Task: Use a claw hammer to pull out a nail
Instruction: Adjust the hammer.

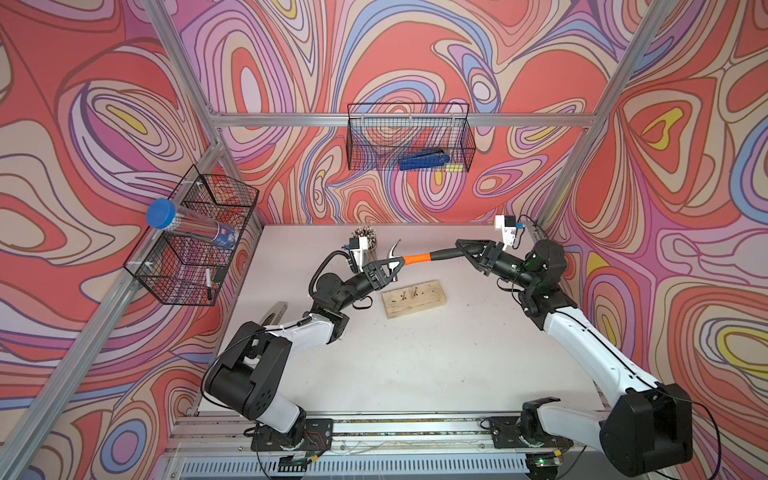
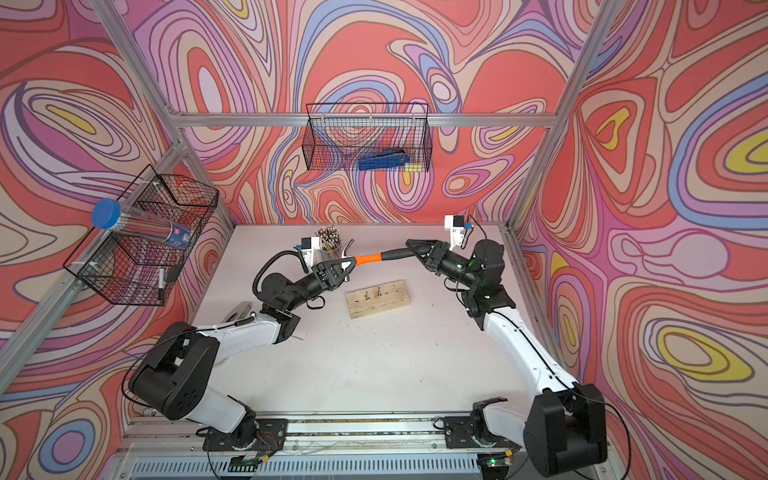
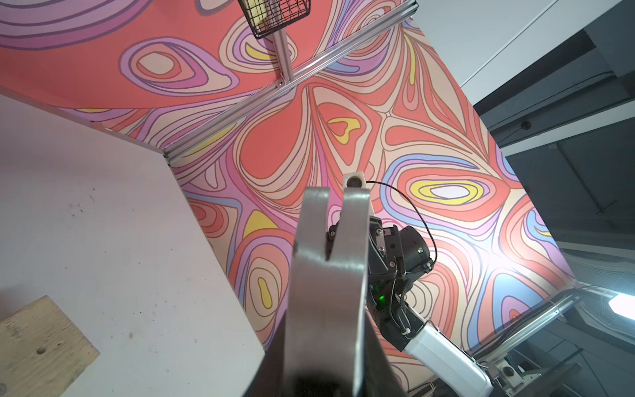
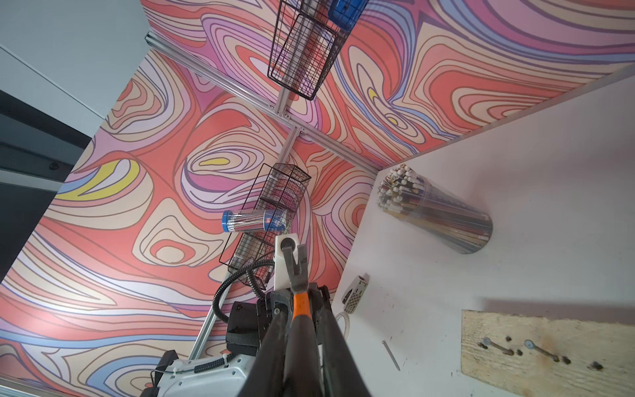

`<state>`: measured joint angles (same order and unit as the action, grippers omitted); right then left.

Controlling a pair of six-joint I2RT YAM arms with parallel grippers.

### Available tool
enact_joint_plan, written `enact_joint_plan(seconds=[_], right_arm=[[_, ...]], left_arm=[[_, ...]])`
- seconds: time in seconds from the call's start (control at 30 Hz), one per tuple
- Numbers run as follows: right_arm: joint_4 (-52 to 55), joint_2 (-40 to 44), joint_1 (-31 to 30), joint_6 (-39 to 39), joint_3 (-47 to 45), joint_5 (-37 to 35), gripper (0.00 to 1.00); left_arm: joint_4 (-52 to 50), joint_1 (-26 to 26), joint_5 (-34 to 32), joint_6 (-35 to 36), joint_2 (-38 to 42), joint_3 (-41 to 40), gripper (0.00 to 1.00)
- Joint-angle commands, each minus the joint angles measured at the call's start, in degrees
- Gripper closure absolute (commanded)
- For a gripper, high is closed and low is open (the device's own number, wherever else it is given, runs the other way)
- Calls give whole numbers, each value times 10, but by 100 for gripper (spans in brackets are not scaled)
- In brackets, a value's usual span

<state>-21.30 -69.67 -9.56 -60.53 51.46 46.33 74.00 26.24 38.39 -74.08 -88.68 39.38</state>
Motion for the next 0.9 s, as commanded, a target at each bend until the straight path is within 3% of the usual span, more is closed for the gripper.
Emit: enact_joint_plan(seconds=[0.0,0.07,0.17,0.27,0.53,0.87], right_arm=[[34,-8,-17,75,4,39,100],[87,-8,-17,110,10,39,100],[159,3,-15,168,22,23,70],[229,18,-12,223,35,-12,45],[266,38,9,245,26,-54,41],[195,69,50,198,-29,-35,29]], left_arm=[[1,-3,-10,49,-6,12,100],[-1,-9,-6,49,-4,11,100],[-13,-19,-3,50,2,8,100],[-25,-31,-5,51,10,0,100],[-31,-50,-9,41,15,-16,100],[-37,-57,7,28,13,-4,100]])
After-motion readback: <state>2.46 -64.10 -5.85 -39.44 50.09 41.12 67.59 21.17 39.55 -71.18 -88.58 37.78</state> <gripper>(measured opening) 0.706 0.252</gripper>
